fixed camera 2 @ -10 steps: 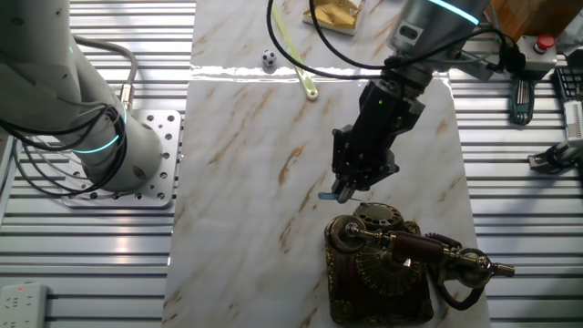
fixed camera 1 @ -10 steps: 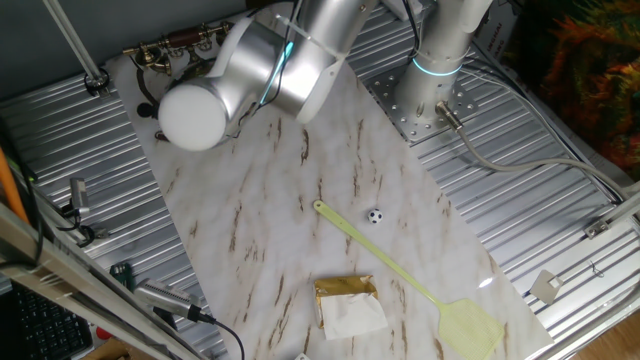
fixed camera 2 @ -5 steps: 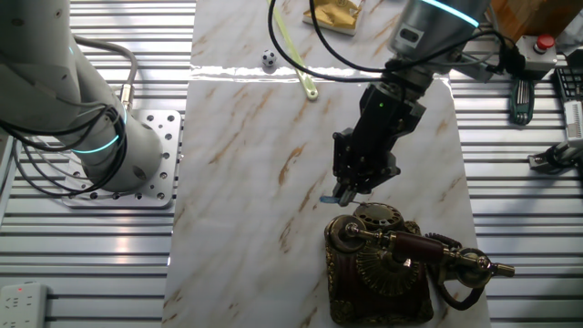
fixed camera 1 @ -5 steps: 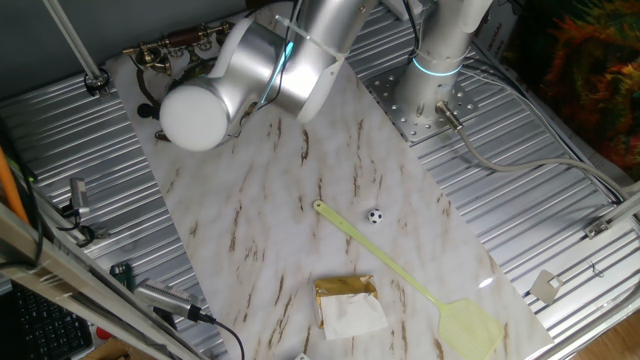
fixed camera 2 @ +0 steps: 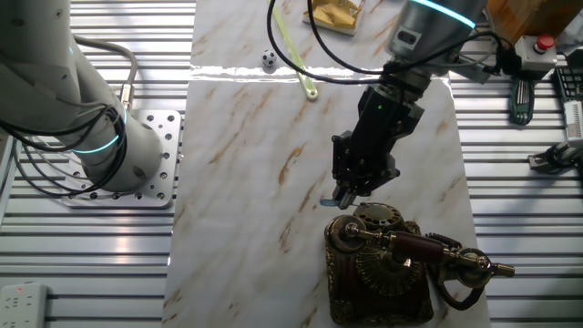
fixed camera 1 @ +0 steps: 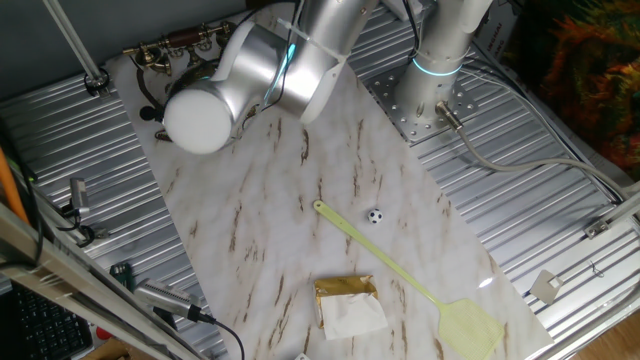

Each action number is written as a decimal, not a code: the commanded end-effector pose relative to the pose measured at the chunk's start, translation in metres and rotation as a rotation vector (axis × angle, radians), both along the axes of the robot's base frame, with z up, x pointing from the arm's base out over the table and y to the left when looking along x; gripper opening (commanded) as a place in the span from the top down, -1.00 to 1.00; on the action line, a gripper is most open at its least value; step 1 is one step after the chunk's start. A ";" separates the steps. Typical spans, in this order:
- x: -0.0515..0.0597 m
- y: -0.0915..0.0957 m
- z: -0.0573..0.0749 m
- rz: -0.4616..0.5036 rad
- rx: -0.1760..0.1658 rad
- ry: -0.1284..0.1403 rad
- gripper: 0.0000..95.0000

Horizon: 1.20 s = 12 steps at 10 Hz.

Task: Dial a number on an old rotary phone

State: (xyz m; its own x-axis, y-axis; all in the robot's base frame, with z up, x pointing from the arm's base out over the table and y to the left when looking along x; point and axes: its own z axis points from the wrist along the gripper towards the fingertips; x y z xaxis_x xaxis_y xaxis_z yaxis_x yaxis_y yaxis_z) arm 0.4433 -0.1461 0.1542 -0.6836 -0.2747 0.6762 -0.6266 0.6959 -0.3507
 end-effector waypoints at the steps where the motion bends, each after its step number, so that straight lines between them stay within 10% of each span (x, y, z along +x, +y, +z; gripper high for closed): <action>1: -0.001 -0.001 0.001 0.007 -0.002 0.001 1.00; 12: 0.004 -0.007 0.006 0.056 -0.033 0.018 1.00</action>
